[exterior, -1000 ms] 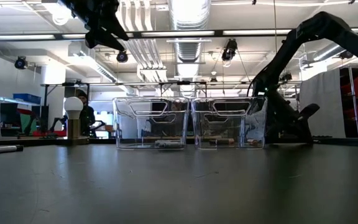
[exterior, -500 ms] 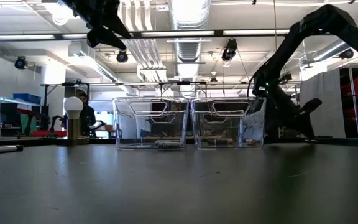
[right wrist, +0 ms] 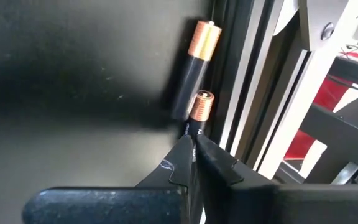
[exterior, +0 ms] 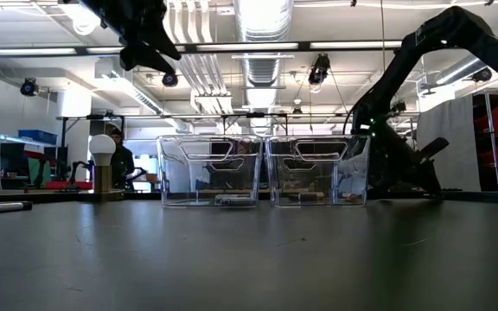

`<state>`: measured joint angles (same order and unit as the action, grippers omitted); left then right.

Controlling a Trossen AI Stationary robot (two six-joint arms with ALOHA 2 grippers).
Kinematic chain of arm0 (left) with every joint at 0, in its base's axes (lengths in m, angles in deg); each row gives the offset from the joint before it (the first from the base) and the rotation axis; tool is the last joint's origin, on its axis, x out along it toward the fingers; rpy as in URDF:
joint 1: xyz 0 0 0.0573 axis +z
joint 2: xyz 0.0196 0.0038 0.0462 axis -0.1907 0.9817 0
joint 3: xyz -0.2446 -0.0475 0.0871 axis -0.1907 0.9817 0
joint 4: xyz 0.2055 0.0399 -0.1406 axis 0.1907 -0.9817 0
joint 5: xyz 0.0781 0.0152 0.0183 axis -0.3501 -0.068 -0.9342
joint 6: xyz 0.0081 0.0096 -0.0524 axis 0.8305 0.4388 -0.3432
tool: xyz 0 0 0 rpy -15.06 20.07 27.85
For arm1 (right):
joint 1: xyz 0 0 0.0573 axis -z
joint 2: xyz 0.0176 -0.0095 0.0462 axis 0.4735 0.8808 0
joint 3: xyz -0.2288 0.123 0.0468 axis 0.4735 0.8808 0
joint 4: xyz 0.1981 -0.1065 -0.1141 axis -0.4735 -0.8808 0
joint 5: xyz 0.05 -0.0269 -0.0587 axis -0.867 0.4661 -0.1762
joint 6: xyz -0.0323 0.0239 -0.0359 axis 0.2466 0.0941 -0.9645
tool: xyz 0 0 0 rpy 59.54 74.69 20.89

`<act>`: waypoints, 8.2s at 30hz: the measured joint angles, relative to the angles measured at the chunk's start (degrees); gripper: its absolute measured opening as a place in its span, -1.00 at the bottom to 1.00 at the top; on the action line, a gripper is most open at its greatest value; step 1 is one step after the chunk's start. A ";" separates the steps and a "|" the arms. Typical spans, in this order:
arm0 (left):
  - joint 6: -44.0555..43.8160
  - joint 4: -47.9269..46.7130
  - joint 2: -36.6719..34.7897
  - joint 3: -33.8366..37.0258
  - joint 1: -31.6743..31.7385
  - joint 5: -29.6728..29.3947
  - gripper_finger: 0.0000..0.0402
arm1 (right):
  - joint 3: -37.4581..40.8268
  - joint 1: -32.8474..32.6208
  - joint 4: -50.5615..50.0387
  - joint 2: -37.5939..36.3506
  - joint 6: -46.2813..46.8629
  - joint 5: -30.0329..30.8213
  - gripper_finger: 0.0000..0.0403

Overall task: Sort batteries
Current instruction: Put the brown battery into the right transparent bin

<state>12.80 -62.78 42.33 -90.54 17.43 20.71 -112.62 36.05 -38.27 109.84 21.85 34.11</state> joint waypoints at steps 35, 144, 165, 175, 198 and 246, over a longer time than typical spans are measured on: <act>-0.91 2.98 2.22 0.27 0.00 0.18 0.07 | -0.31 -1.00 10.08 -5.01 11.66 -4.58 -0.94; 2.78 4.13 3.90 0.44 -1.77 2.17 0.07 | 9.23 -3.17 19.01 -12.82 3.75 -6.12 -0.33; 2.56 4.08 3.90 0.38 -1.77 2.24 0.07 | 10.75 -3.76 19.94 -8.17 9.80 -7.89 -0.74; 3.22 4.36 3.48 0.38 -1.77 2.22 0.07 | 12.10 -5.95 18.81 -8.25 16.73 -12.14 -0.71; 3.41 3.61 -4.16 0.36 -1.70 1.63 0.07 | 15.31 -5.25 19.90 -12.91 18.59 -14.82 -0.65; 6.89 4.94 -14.34 0.49 -1.75 3.51 0.07 | -7.21 -43.97 14.75 -26.08 1.94 -10.85 -0.89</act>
<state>19.69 -57.84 27.99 -90.06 15.69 24.22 -119.83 -7.92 -23.51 83.75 23.79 23.27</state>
